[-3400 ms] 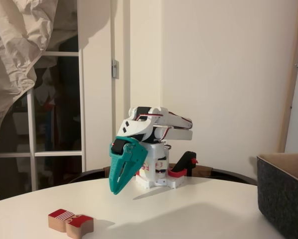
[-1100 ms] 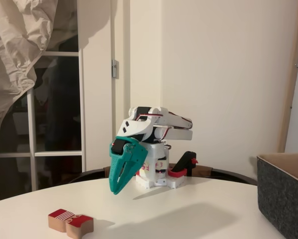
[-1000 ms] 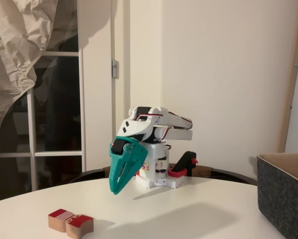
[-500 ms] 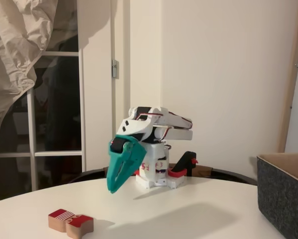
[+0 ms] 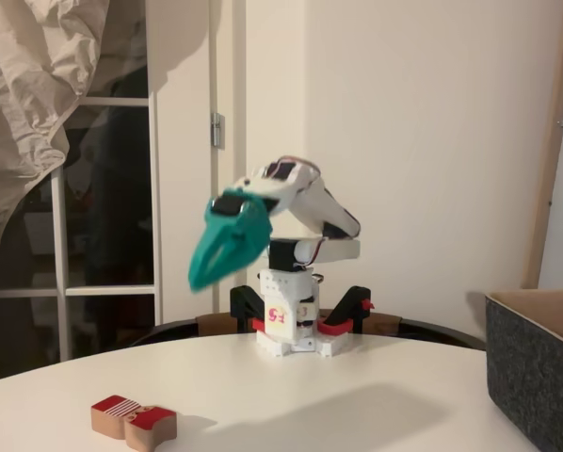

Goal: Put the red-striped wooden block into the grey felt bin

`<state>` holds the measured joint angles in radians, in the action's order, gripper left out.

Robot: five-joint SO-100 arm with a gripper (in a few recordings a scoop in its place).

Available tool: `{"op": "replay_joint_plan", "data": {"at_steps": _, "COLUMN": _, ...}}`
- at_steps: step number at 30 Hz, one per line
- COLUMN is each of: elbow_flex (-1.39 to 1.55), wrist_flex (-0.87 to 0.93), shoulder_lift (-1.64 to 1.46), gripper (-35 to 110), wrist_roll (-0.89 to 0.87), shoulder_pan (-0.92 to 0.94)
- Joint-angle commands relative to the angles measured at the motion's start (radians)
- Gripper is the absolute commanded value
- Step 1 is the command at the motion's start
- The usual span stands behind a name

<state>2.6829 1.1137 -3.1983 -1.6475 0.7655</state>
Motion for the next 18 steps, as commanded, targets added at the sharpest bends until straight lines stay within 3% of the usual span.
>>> {"op": "replay_joint_plan", "data": {"at_steps": 1, "elbow_flex": -0.187, "wrist_flex": -0.005, "shoulder_lift": 0.144, "gripper": 0, "wrist_roll": -0.043, "shoulder_pan": -0.008}}
{"op": "replay_joint_plan", "data": {"at_steps": 18, "elbow_flex": -0.917, "wrist_flex": -0.075, "shoulder_lift": 1.097, "gripper": 6, "wrist_roll": 0.006, "shoulder_pan": -0.12}}
